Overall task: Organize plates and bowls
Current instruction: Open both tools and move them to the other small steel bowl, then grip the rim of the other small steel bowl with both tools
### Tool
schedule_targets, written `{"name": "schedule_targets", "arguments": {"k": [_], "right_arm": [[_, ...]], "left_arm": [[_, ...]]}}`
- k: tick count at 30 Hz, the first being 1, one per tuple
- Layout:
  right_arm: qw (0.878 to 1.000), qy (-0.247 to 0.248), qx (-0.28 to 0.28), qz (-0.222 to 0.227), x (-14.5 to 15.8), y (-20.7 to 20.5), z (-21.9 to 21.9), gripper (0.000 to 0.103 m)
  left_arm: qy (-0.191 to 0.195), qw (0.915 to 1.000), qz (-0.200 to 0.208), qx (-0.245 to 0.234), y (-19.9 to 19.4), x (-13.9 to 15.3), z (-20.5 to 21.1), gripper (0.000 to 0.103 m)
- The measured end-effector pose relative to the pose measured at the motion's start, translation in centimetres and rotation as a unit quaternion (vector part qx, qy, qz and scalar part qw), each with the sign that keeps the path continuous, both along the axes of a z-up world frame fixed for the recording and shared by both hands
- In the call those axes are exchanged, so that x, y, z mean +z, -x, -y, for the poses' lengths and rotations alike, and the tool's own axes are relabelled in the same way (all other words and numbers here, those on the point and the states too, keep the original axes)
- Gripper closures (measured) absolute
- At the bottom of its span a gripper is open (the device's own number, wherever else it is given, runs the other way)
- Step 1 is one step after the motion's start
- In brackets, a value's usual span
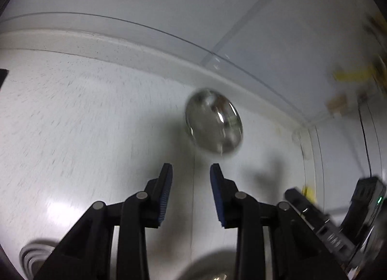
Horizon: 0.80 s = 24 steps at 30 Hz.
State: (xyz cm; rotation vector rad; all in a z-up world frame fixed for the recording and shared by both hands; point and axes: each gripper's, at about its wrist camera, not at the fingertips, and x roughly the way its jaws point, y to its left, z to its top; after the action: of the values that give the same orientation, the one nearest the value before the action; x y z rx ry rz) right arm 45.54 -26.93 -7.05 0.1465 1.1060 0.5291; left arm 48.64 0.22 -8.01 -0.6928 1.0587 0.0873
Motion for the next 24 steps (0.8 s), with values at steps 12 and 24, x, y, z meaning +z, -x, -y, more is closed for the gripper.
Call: {"name": "schedule_targets", "arguments": {"k": [12,24], "right_arm": [[0.997,-0.007,-0.030,-0.077,-8.9,-11.1,-5.2,0.052],[0.996,-0.016,-0.021,-0.082,-11.8,-12.3,-6.4,0.053]], "left_arm": [[0.023,0.9987,-0.046,0.003,-9.2,-7.6,-2.5,0.069],[0.028,0.9982,-0.036,-0.038,-10.7,-9.2,-1.2,0.069]]}}
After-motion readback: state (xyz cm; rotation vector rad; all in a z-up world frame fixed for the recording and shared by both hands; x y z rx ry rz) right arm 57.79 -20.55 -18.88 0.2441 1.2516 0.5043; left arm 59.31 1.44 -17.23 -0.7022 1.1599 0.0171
